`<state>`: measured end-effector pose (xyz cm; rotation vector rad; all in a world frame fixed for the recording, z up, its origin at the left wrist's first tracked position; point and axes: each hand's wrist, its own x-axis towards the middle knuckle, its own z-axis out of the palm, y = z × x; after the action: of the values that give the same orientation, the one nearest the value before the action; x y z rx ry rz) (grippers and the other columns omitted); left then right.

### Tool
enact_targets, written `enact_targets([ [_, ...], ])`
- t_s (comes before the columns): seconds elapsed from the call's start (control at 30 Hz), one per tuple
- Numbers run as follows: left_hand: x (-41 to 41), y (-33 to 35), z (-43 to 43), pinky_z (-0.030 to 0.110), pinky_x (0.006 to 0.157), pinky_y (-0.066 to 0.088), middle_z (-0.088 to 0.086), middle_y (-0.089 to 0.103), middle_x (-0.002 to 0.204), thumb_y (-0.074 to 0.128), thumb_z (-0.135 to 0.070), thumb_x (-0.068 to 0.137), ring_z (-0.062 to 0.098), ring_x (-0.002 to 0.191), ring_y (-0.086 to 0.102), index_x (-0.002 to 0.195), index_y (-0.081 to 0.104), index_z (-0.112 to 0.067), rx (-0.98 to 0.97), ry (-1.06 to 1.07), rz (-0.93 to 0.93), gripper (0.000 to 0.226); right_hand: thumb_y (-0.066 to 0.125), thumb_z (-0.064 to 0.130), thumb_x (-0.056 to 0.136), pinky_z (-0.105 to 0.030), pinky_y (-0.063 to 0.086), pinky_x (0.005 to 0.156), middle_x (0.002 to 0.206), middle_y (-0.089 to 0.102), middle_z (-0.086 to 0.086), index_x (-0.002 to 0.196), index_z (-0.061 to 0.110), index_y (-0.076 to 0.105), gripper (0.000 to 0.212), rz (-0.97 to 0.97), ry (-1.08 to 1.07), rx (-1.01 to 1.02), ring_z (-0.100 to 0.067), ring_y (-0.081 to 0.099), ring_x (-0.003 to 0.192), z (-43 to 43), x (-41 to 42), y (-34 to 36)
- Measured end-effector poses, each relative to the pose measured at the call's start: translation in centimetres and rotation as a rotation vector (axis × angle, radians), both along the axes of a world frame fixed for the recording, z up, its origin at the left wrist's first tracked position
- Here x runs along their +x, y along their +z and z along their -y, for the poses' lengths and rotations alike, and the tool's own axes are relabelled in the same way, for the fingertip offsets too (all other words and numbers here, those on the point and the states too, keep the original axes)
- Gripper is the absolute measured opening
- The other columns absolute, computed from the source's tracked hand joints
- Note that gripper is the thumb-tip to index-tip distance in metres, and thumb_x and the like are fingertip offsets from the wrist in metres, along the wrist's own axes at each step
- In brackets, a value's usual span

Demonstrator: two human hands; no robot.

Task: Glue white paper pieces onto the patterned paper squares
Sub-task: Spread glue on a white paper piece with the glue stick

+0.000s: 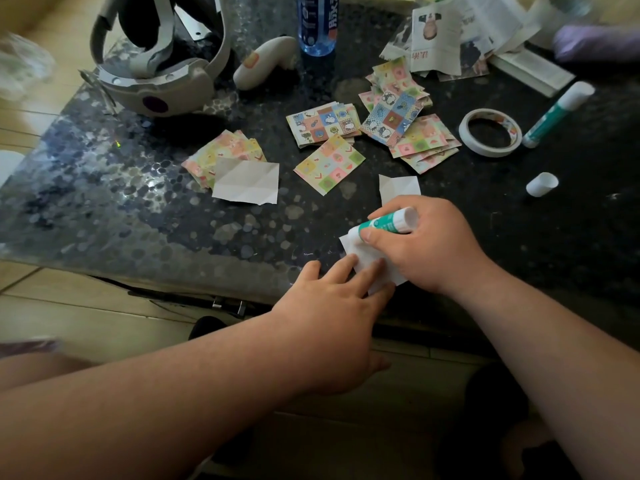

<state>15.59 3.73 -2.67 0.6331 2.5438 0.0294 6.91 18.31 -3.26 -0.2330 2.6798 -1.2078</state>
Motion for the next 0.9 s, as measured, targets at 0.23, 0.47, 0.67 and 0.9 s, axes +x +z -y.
enact_targets([
  [0.23,0.07,0.17,0.0,0.056,0.122,0.008,-0.005,-0.015,0.169,0.024,-0.076,0.095,0.022,0.155,-0.012,0.161,0.0,-0.034,0.009,0.033,0.026,0.083,0.082,0.028,0.083,-0.012,0.047,0.057,0.081,0.069,0.01,0.078,0.026,0.07,0.014,0.015,-0.048,0.034,-0.006,0.065,0.073,-0.58,-0.52,0.44],
  [0.47,-0.11,0.35,-0.13,0.057,0.123,0.004,-0.006,-0.016,0.169,0.019,-0.078,0.094,0.022,0.155,-0.014,0.161,-0.002,-0.035,0.007,0.05,0.054,0.082,0.081,0.029,0.086,-0.003,0.042,0.056,0.079,0.063,0.017,0.089,0.025,0.071,0.011,-0.012,-0.089,0.015,0.001,0.062,0.073,-0.34,-0.12,0.21],
  [0.67,-0.02,0.3,-0.08,0.056,0.123,0.006,-0.006,-0.016,0.169,0.017,-0.079,0.093,0.022,0.156,-0.013,0.16,-0.001,-0.035,-0.002,0.045,0.043,0.082,0.082,0.028,0.084,-0.003,0.043,0.056,0.078,0.065,0.014,0.084,0.025,0.071,0.011,-0.007,-0.04,0.056,-0.001,0.064,0.072,-0.78,-0.24,0.51],
  [0.9,-0.04,0.26,-0.11,0.056,0.123,0.005,-0.007,-0.017,0.169,0.018,-0.079,0.093,0.021,0.155,-0.014,0.16,-0.002,-0.035,-0.008,0.042,0.045,0.083,0.081,0.029,0.085,-0.003,0.042,0.055,0.073,0.063,0.015,0.086,0.019,0.074,0.013,-0.06,-0.123,0.076,0.002,0.06,0.067,-0.78,-0.54,0.4],
])
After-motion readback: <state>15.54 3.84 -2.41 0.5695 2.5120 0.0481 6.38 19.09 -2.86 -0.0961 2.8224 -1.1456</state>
